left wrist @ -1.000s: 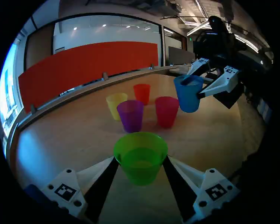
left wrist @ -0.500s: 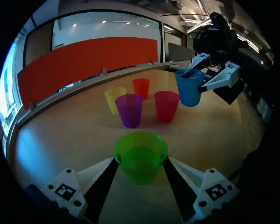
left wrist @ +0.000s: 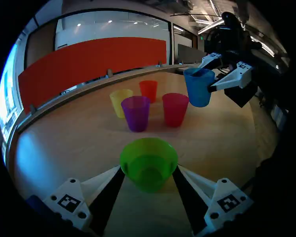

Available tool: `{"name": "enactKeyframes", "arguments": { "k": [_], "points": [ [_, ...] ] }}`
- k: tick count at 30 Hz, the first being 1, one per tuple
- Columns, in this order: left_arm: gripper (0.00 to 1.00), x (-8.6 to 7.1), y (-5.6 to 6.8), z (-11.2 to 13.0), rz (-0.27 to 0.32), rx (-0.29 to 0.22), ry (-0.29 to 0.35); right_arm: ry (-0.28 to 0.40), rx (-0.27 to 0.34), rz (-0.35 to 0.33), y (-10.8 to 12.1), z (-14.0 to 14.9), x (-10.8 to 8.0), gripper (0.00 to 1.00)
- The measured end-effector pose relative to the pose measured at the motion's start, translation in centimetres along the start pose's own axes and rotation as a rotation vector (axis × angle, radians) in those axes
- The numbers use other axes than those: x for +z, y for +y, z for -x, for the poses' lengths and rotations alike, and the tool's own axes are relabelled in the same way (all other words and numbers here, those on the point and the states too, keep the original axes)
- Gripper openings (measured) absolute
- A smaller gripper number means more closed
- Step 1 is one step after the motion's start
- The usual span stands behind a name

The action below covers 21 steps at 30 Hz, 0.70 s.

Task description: Pour water

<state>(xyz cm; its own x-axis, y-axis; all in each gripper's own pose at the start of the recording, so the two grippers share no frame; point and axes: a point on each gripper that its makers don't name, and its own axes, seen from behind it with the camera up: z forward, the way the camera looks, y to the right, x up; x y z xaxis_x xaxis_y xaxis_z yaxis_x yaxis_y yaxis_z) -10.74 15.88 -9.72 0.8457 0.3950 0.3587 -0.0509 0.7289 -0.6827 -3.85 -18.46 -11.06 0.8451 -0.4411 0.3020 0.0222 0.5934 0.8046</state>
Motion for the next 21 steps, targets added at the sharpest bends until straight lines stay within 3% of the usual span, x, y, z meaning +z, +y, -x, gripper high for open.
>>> {"name": "enactKeyframes", "arguments": {
  "k": [21],
  "points": [
    [0.84, 0.3, 0.3, 0.9, 0.01, 0.02, -0.046, 0.005, -0.003, 0.026, 1.1, -0.3, -0.1, 0.88]
  ]
}}
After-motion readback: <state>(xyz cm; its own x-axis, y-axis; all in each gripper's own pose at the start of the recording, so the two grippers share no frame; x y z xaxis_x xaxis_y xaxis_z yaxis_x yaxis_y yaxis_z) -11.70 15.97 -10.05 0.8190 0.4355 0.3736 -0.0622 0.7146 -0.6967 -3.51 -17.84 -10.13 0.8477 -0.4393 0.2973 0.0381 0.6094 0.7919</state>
